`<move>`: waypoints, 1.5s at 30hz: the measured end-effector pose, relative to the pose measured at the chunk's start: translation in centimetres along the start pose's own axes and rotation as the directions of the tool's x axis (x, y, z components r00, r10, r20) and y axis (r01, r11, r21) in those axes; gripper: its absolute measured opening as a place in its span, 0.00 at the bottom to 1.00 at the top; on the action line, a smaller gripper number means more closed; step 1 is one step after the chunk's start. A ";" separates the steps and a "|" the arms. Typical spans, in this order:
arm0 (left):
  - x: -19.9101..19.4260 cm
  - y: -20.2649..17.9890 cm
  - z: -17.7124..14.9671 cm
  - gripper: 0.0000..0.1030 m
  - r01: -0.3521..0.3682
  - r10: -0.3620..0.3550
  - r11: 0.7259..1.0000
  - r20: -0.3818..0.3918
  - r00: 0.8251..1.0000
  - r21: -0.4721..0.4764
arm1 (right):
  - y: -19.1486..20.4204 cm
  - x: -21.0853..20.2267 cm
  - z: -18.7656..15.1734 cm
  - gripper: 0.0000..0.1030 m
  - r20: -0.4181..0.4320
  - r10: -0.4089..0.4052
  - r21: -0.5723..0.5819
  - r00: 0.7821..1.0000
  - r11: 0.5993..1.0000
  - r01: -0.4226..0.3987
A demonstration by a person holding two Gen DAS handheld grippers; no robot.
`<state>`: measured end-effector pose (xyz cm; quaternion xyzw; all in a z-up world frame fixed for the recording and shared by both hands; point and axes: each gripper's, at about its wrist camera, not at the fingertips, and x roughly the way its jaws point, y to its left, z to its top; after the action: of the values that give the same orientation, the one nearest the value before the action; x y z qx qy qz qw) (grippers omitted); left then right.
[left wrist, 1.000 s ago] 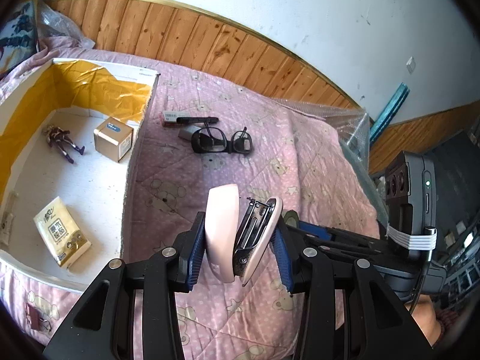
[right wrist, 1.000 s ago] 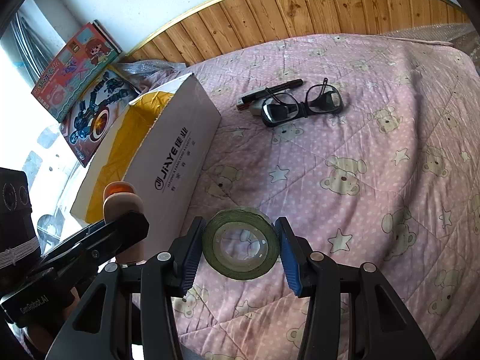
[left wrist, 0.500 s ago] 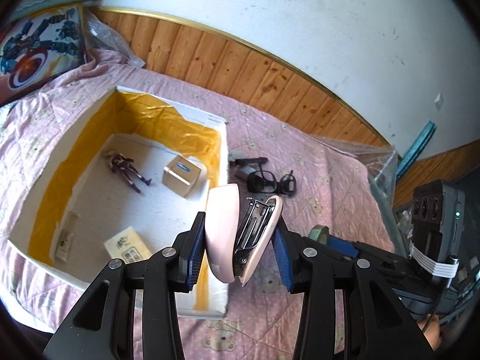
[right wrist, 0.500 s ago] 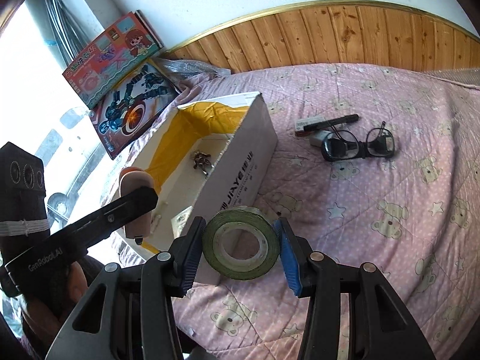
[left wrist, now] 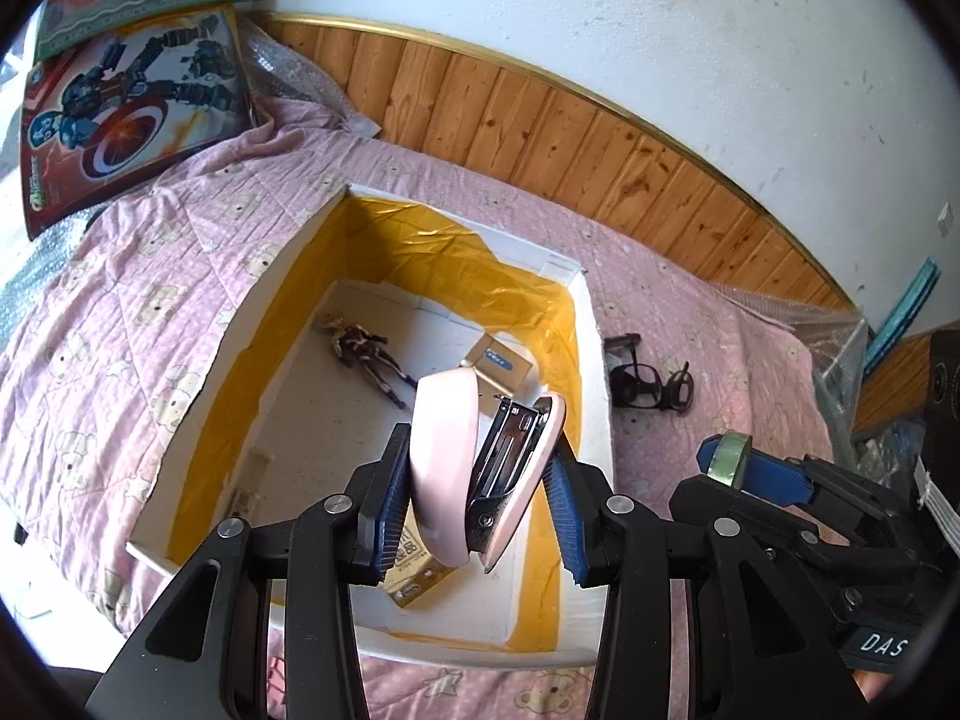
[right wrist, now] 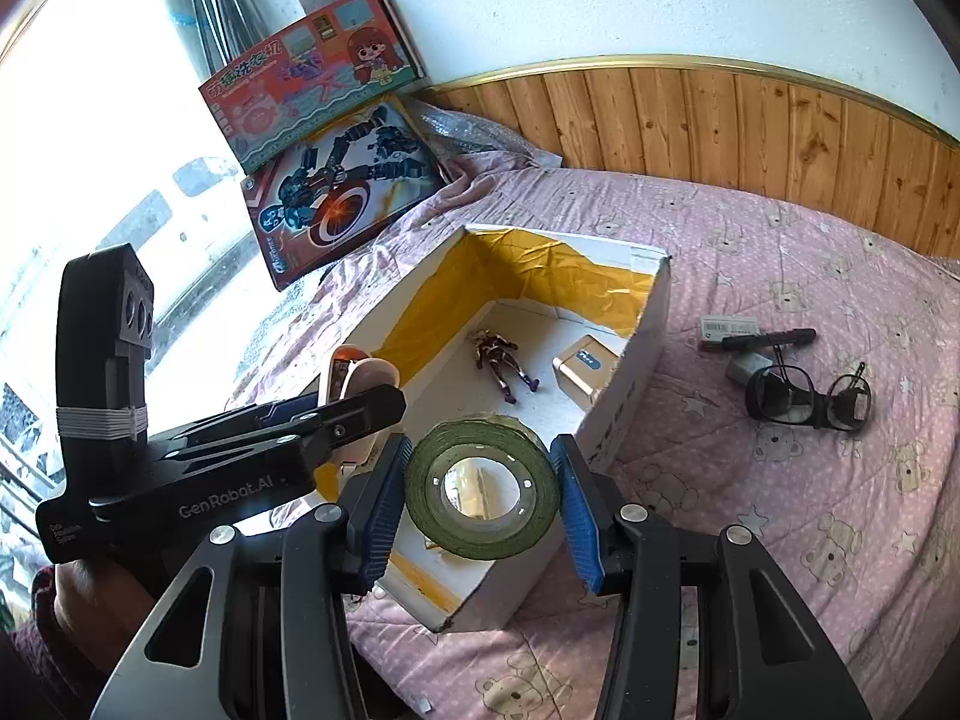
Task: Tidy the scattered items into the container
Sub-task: 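Carry the stapler and the tape roll over the cardboard box with both tools, then open the left tool dropping the stapler while the right tool releases the tape into the box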
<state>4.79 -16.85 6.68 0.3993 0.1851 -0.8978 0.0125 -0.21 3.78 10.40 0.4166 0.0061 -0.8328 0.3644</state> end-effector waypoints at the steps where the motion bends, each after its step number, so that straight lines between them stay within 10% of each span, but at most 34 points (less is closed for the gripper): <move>1: 0.1 0.2 0.1 0.42 -0.007 0.007 1.000 -0.003 1.000 0.000 | 0.3 0.3 0.2 0.48 -0.005 0.002 -0.013 1.000 1.000 -0.002; 15: 3.4 3.6 1.9 0.42 -0.053 0.046 0.997 -0.112 0.993 -0.062 | 1.1 5.1 3.4 0.48 -0.114 -0.009 -0.146 0.993 0.989 -0.007; 45: 10.6 6.6 3.2 0.43 -0.097 0.045 0.983 -0.302 0.952 -0.159 | -2.9 21.0 12.5 0.48 -0.369 -0.087 -0.066 0.925 0.996 0.067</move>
<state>-3.59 -22.78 -1.11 0.5335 0.2471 -0.8073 0.0512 -18.75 -10.68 3.04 0.5564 0.1129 -0.7523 0.3344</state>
